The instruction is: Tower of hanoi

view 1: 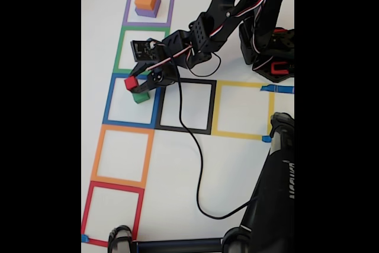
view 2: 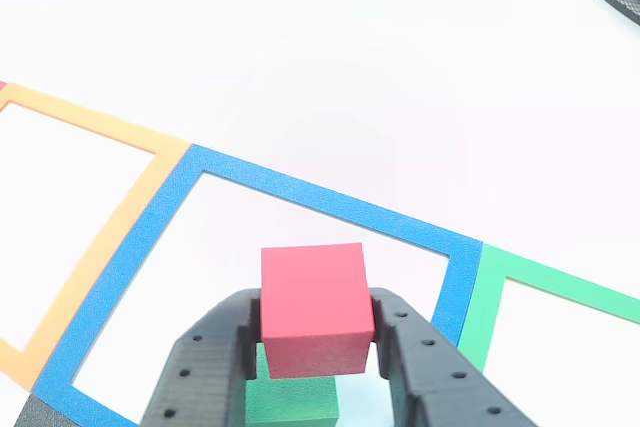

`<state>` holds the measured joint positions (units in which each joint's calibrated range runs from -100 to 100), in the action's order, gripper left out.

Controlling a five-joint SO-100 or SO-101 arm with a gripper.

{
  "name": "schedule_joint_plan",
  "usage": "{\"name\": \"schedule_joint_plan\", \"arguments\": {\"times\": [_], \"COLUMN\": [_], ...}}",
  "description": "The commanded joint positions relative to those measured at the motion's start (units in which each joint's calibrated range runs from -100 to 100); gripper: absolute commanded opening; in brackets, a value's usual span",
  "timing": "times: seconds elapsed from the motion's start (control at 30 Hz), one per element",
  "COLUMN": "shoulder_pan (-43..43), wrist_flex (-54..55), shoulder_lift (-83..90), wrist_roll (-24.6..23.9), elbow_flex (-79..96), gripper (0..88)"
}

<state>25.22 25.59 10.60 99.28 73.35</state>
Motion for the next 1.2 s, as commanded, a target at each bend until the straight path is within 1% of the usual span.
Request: {"name": "schedule_joint_plan", "arguments": {"times": [0.0, 0.33, 0.67, 1.17], "shoulder_pan": [1.2, 1.1, 1.2, 1.3], "wrist_flex": [1.9, 4.1, 8.1, 9.0], "shoulder_lift": [-0.2, -1.0, -5.7, -8.1], "wrist_roll": [0.7, 0.7, 0.7, 0.7], "elbow_flex": [-0.2, 2.2, 1.3, -0.2], "gripper": [0.4, 0.4, 0.4, 0.5]}}
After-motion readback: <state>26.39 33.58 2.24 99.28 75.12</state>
